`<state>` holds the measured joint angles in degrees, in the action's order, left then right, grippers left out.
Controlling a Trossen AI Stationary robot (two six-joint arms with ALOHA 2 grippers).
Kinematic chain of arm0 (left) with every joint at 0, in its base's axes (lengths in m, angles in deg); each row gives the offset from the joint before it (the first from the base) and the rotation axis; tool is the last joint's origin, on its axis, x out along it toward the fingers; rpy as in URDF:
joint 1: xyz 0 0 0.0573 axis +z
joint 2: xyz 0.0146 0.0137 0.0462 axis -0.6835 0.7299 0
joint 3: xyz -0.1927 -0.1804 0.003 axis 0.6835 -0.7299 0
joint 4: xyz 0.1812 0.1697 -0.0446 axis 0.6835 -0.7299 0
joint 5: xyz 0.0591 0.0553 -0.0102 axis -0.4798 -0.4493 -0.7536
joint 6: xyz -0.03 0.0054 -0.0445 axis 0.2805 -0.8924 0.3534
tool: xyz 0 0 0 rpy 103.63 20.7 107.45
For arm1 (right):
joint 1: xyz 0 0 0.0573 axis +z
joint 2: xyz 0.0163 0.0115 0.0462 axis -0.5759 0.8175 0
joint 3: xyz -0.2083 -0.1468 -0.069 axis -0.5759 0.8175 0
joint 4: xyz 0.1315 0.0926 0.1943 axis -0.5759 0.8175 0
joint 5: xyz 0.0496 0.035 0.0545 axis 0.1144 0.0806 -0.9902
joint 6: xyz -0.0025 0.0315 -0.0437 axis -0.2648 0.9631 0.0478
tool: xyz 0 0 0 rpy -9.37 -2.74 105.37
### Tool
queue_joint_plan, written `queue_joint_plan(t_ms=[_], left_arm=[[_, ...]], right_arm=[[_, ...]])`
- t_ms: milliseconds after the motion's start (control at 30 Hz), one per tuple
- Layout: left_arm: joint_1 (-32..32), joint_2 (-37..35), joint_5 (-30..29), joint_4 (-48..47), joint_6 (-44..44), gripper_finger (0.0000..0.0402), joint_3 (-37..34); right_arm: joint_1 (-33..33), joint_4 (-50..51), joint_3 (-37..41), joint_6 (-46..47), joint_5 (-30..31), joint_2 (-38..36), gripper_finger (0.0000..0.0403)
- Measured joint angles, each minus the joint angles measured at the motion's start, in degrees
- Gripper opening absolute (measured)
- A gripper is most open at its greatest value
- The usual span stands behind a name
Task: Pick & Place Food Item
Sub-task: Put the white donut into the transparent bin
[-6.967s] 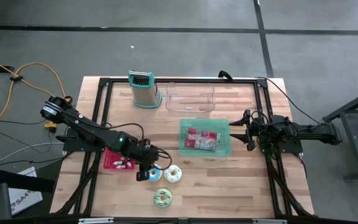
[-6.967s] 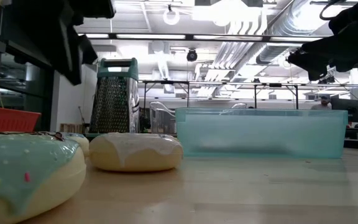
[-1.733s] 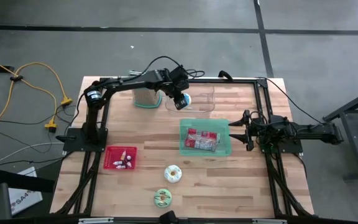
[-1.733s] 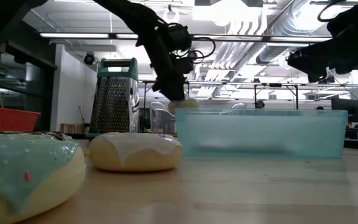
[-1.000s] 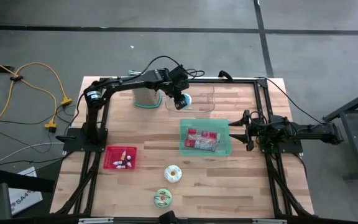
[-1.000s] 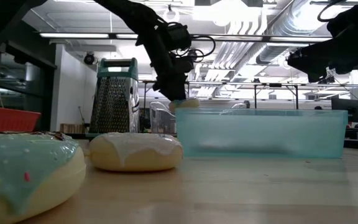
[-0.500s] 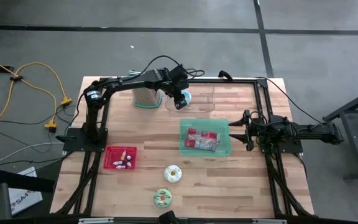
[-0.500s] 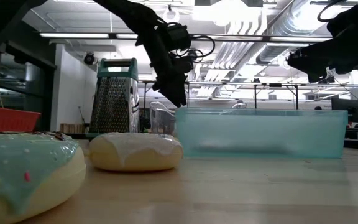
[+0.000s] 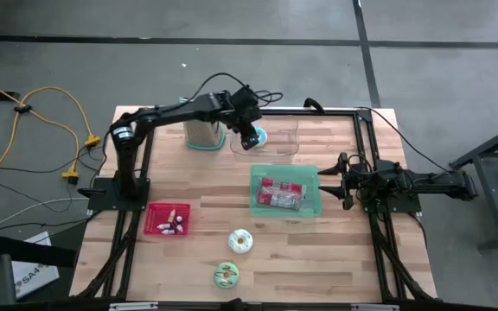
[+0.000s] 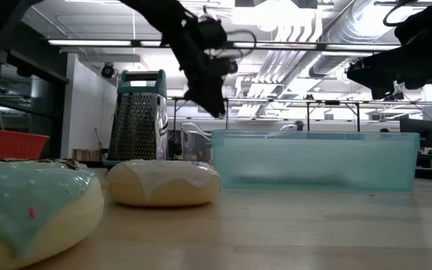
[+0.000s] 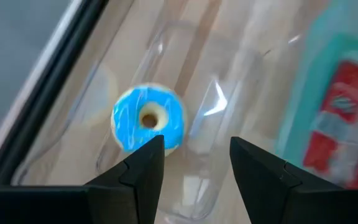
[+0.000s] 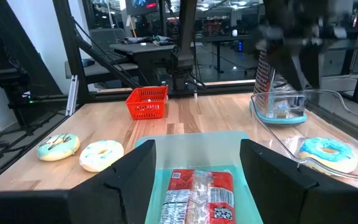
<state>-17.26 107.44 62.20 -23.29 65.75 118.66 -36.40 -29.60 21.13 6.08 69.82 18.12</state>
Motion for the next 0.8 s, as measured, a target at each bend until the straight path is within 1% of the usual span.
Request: queue_joint_plan(t_ms=[67,200,333,467,567,667,800], left_arm=[[-0.6,-2.05,1.07,-0.39,-0.79,0.0177,0.0],[-3.78,-6.53,0.81,-2.34,-1.69,0.0177,0.0],[-8.73,-9.97,-2.08,-4.83,-1.48,0.0177,0.02],[-14.61,-11.01,-5.43,-7.86,1.97,0.0177,0.04],[-18.71,-10.96,-5.99,-9.68,5.38,0.0177,0.04],[-22.56,-10.84,-6.86,-9.91,8.31,0.0177,0.04],[-27.7,-10.74,-9.61,-10.44,10.58,0.0177,0.04]], right_arm=[[0.0,0.0,0.0,0.0,0.0,0.0,0.0223],[-0.01,0.0,0.02,0.0,0.01,-0.01,0.0223],[0.0,0.02,0.01,0.0,0.01,-0.01,0.0223],[-0.01,0.0,0.0,0.0,0.02,0.0,0.0223],[0.0,0.0,0.02,0.0,0.02,-0.02,0.0223],[-0.01,0.0,0.0,0.0,0.01,0.0,0.0223],[0.0,0.0,0.02,0.0,0.02,-0.02,0.0223]])
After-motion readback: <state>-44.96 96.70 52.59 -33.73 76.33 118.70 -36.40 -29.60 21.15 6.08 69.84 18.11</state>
